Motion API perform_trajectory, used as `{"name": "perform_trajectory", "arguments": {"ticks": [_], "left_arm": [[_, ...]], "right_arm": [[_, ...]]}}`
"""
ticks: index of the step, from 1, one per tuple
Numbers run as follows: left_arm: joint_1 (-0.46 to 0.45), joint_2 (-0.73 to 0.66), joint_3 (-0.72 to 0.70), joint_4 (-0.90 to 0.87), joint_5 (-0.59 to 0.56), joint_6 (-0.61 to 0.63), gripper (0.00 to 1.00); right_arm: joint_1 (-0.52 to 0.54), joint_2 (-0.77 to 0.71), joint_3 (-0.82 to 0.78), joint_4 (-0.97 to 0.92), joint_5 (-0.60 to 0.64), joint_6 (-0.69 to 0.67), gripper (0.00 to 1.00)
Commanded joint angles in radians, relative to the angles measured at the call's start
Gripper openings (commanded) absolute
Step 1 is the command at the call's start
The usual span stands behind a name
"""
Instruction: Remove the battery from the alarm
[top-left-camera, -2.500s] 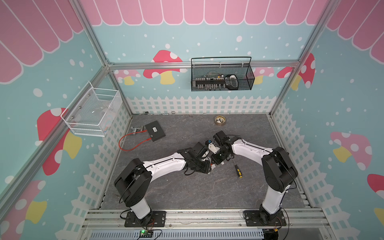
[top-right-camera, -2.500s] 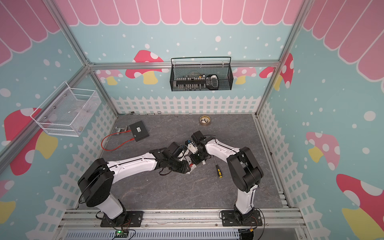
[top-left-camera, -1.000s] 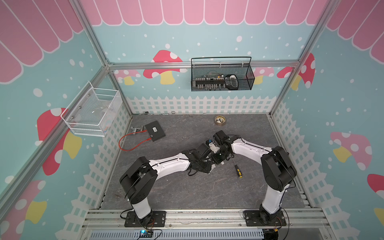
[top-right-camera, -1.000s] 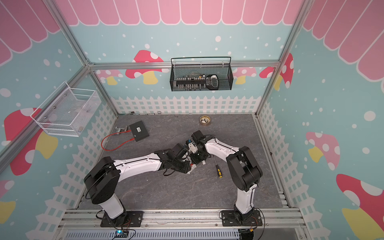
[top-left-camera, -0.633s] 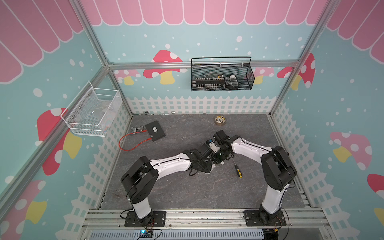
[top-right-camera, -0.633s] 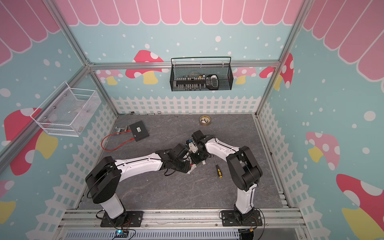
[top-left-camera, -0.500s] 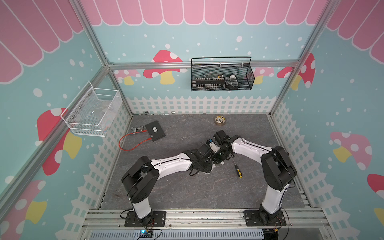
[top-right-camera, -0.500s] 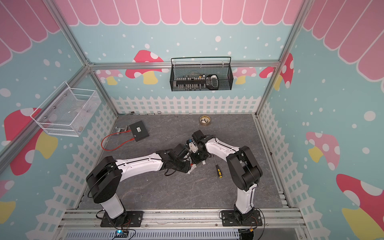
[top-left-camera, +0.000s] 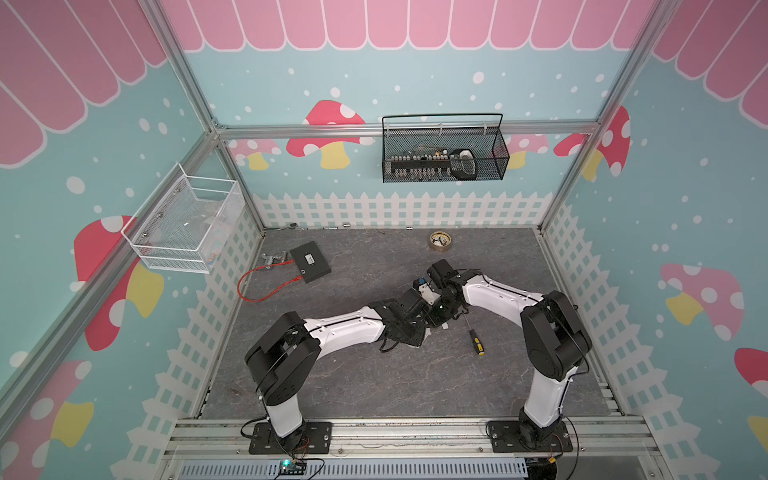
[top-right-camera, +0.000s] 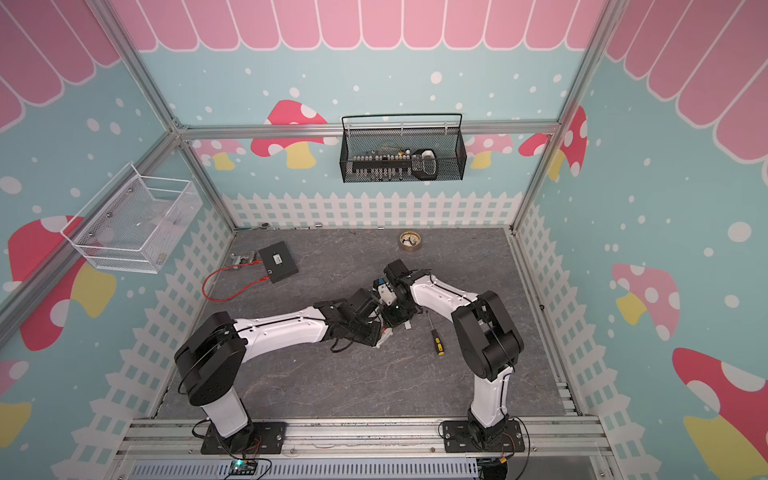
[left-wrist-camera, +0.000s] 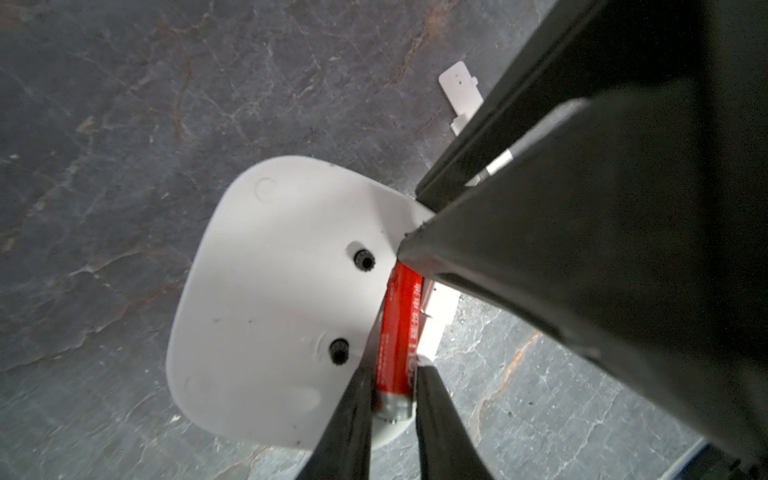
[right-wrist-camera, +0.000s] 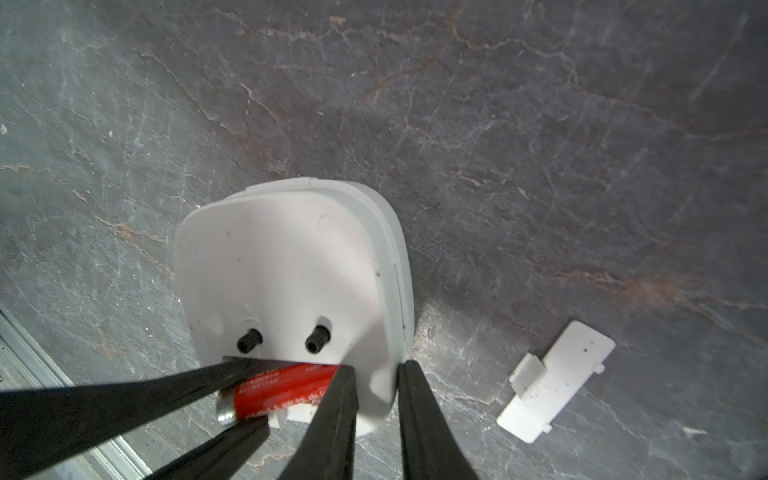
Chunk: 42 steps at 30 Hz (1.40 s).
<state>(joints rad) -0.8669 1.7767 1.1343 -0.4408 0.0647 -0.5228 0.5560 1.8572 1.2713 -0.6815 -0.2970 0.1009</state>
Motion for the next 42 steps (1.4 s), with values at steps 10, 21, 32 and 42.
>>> {"name": "perform_trajectory", "arguments": {"ticks": [10,21,32,42], "left_arm": [[-0.031,0.058,0.015,-0.073,-0.326,0.109,0.15],[-0.026,0.013,-0.002,-0.072,-0.389,0.085,0.09],[-0.019,-0.041,-0.016,-0.059,-0.42,0.07,0.04],[-0.017,-0.087,-0.007,-0.07,-0.454,0.077,0.0]], "right_arm": [[0.039,0.048,-0.014,0.013,0.061,-0.074,0.25],[0.036,-0.07,0.047,0.012,0.142,-0.017,0.35],[0.029,-0.178,0.073,0.01,0.181,0.026,0.36],[0.017,-0.234,0.056,-0.002,0.229,0.047,0.36]]}}
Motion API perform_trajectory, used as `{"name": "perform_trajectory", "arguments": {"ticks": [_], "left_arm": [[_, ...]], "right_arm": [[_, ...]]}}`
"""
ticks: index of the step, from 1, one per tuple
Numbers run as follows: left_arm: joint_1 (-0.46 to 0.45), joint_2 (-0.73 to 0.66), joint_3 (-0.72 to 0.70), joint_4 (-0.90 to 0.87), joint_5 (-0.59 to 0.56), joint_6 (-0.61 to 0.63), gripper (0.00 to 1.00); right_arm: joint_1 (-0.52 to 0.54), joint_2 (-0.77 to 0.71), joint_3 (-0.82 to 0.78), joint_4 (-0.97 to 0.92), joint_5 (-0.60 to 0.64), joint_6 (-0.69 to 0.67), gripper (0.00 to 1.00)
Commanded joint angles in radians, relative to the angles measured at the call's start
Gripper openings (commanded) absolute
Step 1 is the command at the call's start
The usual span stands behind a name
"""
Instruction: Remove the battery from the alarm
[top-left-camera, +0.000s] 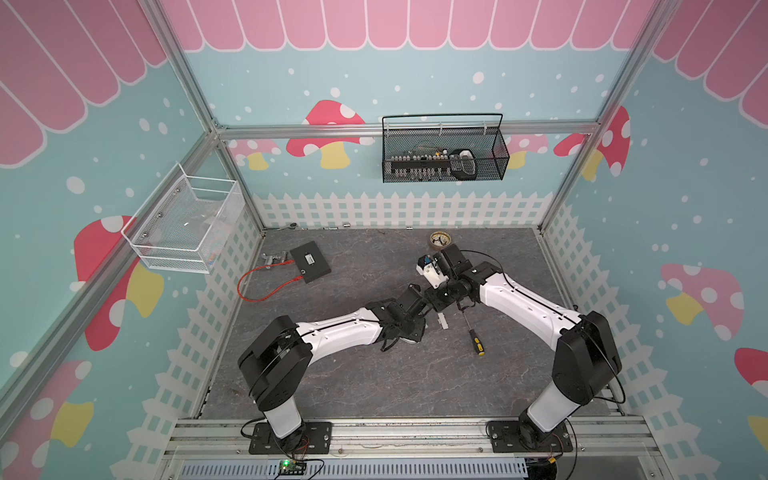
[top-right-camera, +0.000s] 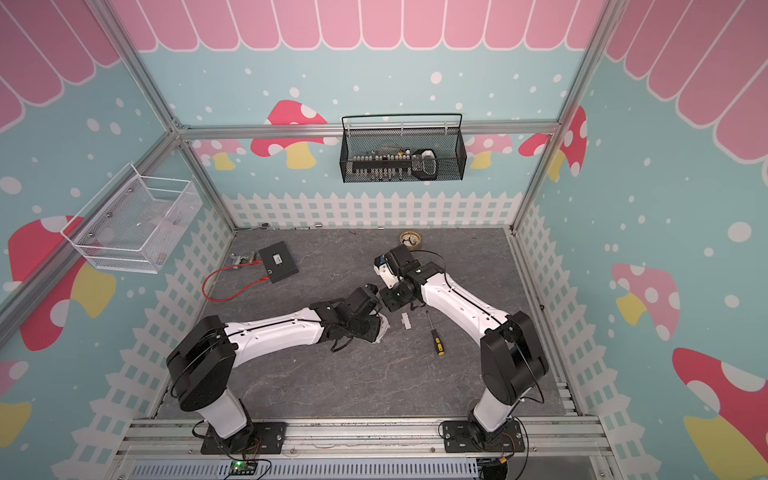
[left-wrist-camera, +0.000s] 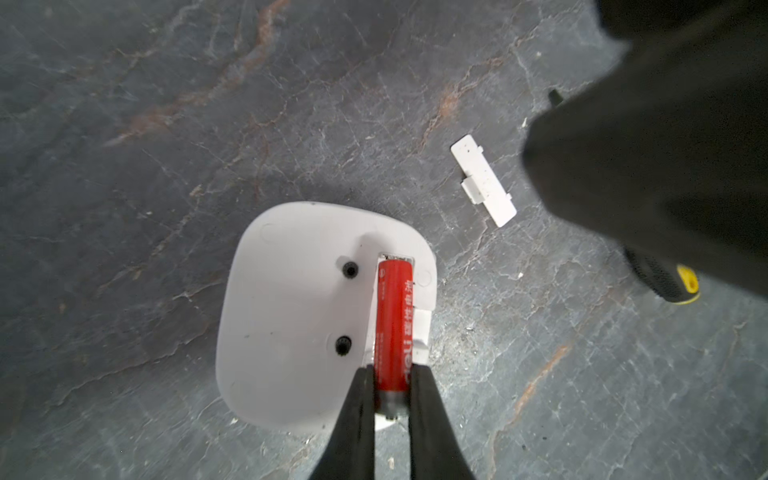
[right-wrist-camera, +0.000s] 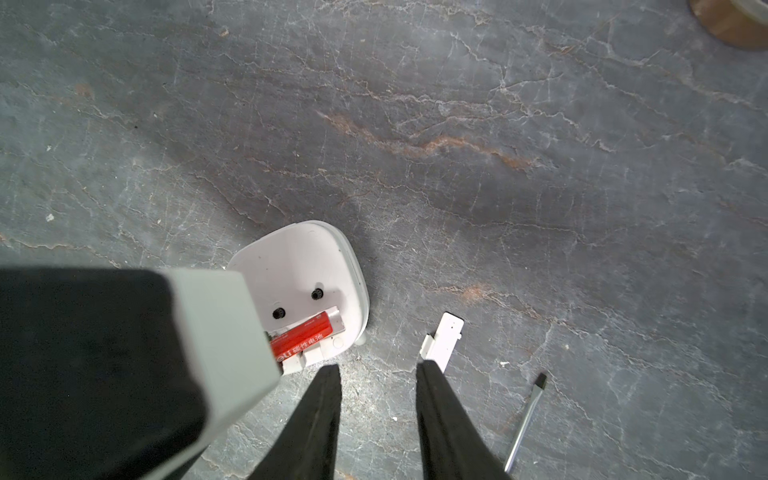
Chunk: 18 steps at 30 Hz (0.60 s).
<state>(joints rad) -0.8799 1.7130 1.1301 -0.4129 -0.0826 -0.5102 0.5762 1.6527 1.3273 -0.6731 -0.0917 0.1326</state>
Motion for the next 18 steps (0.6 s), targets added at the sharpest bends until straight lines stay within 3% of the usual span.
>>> {"name": "perform_trajectory", "arguments": {"ticks": [1,11,18], "left_arm": [[-0.004,-0.025,0.0,-0.101,-0.302,0.064,0.0],[-0.065,0.033,0.12,-0.097,-0.263,-0.011,0.0],[-0.118,0.161,0.243,-0.092,-0.262,-0.081,0.0]], "right_arm": [[-0.004,-0.033,0.001,-0.013,0.032,0.018,0.36],[-0.156,-0.225,-0.031,-0.018,0.25,0.136,0.37],[-0.222,-0.336,-0.071,0.013,0.276,0.19,0.4]]}}
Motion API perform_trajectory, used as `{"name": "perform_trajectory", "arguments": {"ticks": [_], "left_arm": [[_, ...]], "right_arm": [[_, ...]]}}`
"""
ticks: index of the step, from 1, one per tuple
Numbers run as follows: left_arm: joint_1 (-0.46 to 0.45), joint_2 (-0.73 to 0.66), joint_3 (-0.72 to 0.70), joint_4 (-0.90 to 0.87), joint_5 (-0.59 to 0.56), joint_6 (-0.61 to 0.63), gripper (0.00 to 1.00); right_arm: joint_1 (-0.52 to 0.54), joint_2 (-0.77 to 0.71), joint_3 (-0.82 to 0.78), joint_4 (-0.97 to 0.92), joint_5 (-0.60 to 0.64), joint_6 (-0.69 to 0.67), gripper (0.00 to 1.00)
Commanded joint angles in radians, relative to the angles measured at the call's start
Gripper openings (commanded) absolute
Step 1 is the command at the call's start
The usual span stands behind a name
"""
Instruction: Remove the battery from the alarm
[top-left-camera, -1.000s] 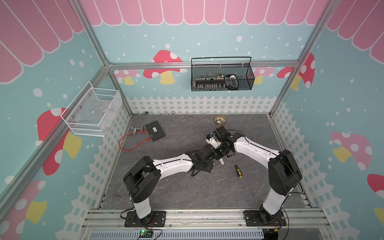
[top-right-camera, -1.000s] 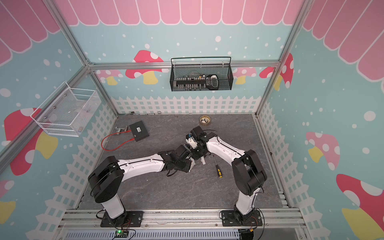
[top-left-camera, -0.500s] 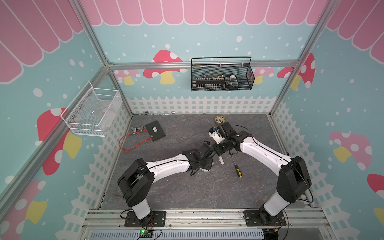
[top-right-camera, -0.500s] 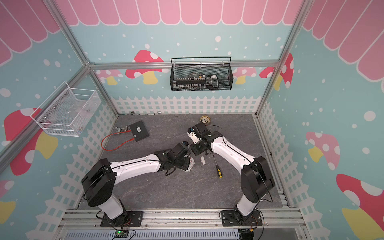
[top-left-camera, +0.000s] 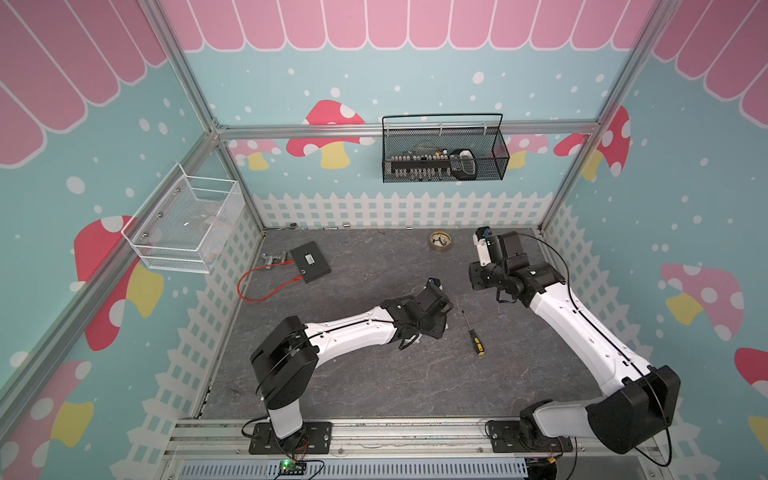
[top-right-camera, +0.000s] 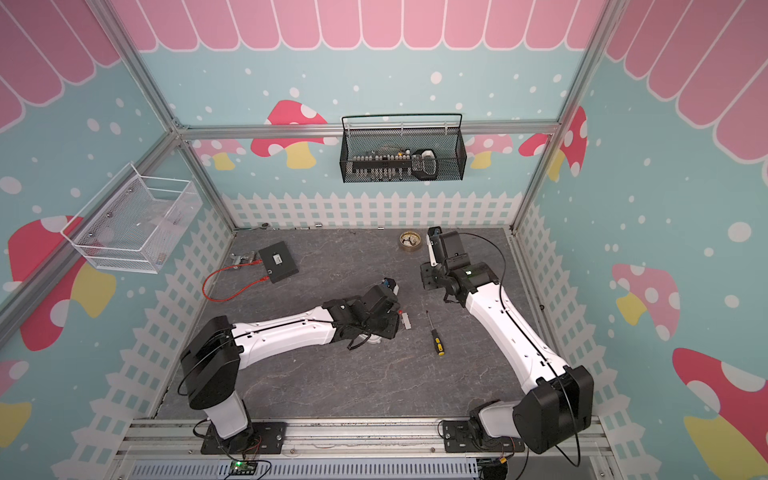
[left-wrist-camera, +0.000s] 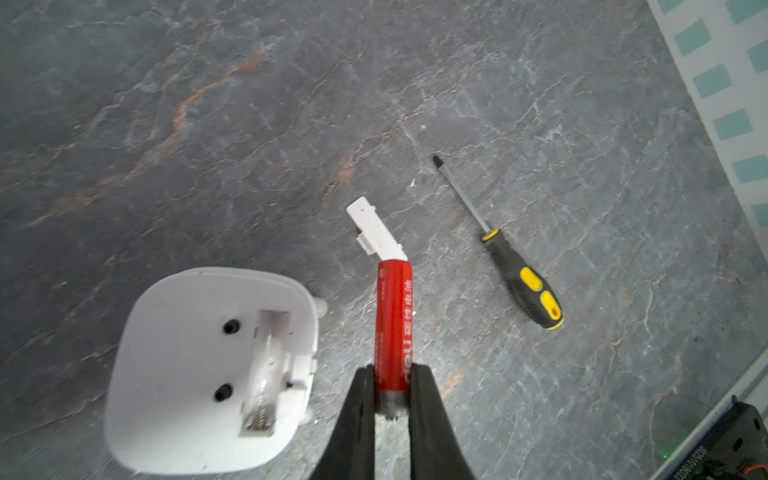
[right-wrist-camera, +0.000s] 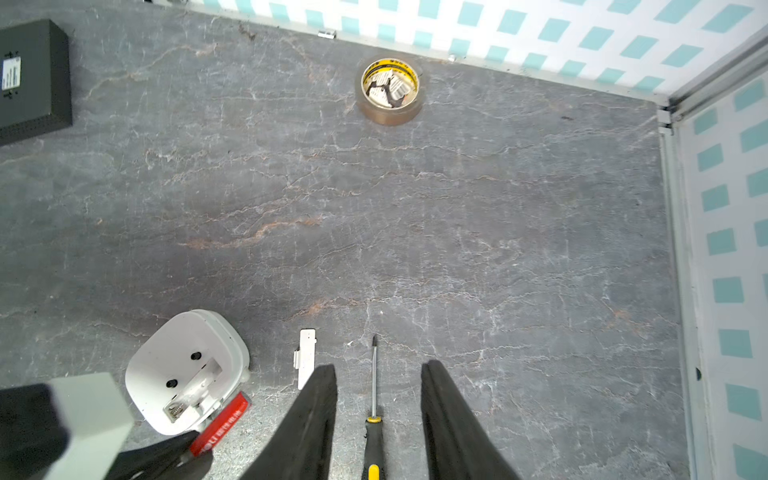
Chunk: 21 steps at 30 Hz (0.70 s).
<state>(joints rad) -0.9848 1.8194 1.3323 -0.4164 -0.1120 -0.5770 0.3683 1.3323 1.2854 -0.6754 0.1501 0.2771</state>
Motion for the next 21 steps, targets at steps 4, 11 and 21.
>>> {"name": "perform_trajectory", "arguments": {"ticks": [4,11,21], "left_arm": [[-0.032,0.133,0.118,-0.091,-0.248,-0.032,0.0],[-0.071,0.283,0.256,-0.107,-0.271,-0.033,0.0],[-0.087,0.381,0.326,-0.149,-0.315,-0.06,0.0]], "right_arm": [[-0.035,-0.062,-0.028,0.023,0.053,0.05,0.41],[-0.057,-0.101,-0.024,0.022,0.049,0.035,0.4],[-0.077,-0.136,-0.027,0.013,0.047,0.013,0.4]]}}
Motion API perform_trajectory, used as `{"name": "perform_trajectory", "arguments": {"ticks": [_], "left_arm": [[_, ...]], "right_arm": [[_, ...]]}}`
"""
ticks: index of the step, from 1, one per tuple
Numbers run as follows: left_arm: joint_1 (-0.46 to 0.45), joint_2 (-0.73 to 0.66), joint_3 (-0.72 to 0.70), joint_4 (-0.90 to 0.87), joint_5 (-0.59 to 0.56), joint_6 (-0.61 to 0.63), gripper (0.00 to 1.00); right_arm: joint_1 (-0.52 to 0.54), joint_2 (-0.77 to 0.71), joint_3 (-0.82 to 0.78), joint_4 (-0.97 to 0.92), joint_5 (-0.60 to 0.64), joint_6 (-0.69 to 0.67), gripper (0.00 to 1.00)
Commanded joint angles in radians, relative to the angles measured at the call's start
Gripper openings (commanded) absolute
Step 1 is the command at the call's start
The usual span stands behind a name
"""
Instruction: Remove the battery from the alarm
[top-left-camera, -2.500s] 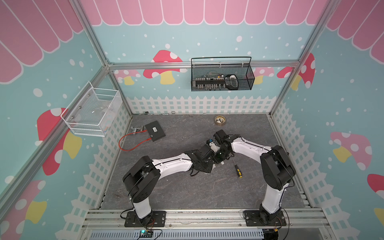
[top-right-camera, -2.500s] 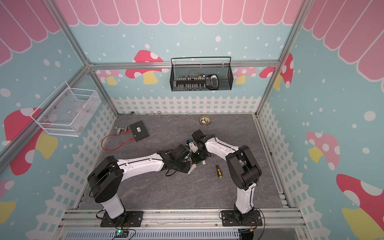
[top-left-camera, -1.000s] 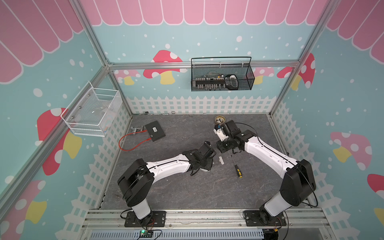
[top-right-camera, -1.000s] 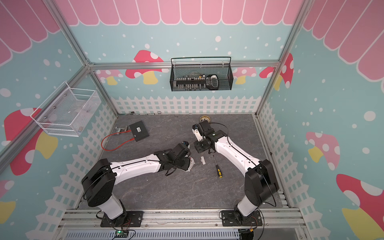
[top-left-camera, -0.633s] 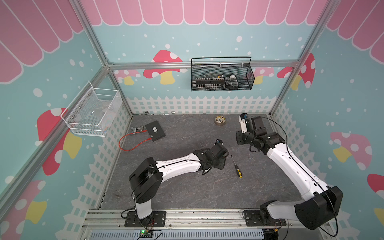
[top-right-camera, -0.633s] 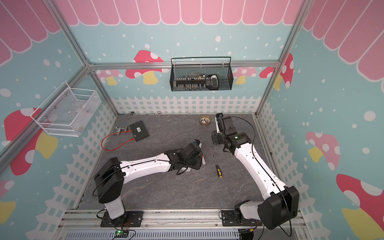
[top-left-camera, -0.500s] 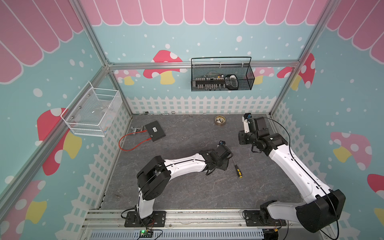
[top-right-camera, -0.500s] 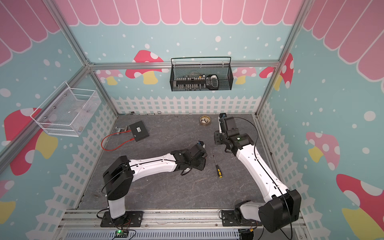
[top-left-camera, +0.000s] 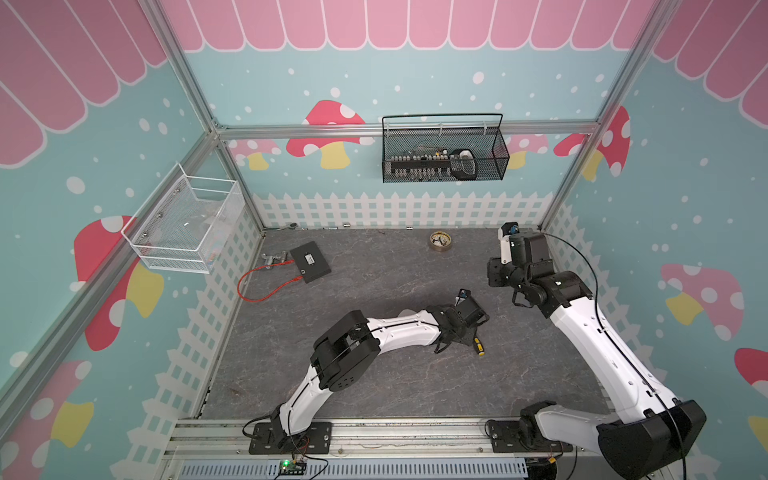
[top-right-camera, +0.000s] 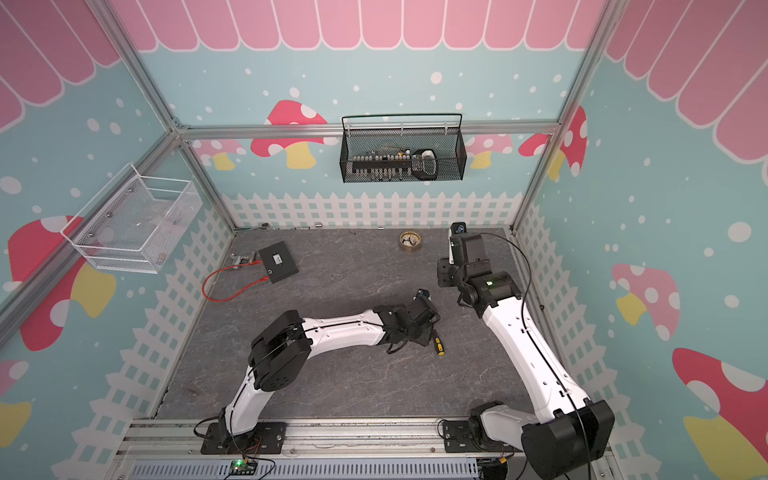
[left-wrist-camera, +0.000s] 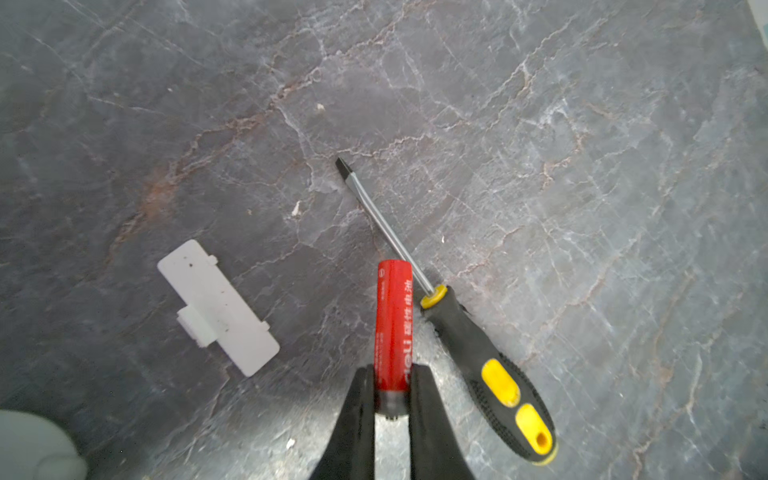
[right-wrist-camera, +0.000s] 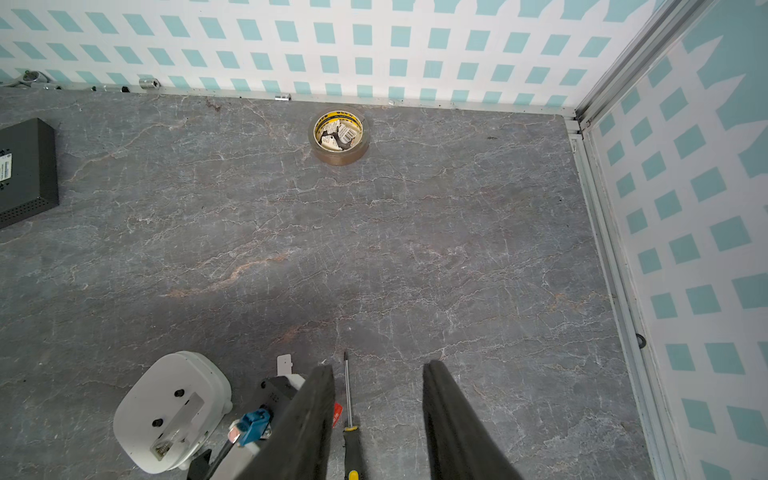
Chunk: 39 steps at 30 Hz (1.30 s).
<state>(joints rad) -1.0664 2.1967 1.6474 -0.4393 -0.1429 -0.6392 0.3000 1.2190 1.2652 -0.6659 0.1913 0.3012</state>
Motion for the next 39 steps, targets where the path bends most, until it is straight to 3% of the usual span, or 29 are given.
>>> {"name": "perform_trajectory", "arguments": {"ticks": [1,12,17,19,28,33,39], "left_arm": [[-0.006,-0.001,0.0,-0.127,-0.292,-0.002,0.0],[-0.001,0.008,-0.033,-0.13,-0.302,-0.033,0.01],[-0.001,0.026,-0.023,-0.13,-0.28,-0.041,0.16],[-0.004,0.03,-0.025,-0.128,-0.274,-0.043,0.26],[-0.013,-0.01,-0.057,-0.123,-0.27,-0.057,0.37],[-0.019,-0.137,-0.077,-0.122,-0.311,-0.036,0.4],[0.017,-0.406,-0.168,-0.127,-0.354,-0.002,0.42]], "right_arm": [[-0.01,-0.025,-0.01,0.003,0.006,-0.012,0.4],[-0.015,-0.03,-0.023,0.004,-0.013,-0.022,0.4],[-0.018,-0.032,-0.028,0.003,-0.013,-0.025,0.4],[-0.018,-0.032,-0.029,0.003,-0.016,-0.024,0.41],[-0.018,-0.032,-0.026,0.005,-0.02,-0.022,0.43],[-0.018,-0.037,-0.014,0.005,-0.04,-0.016,0.44],[-0.018,-0.033,0.0,0.0,-0.13,0.002,0.44]]}}
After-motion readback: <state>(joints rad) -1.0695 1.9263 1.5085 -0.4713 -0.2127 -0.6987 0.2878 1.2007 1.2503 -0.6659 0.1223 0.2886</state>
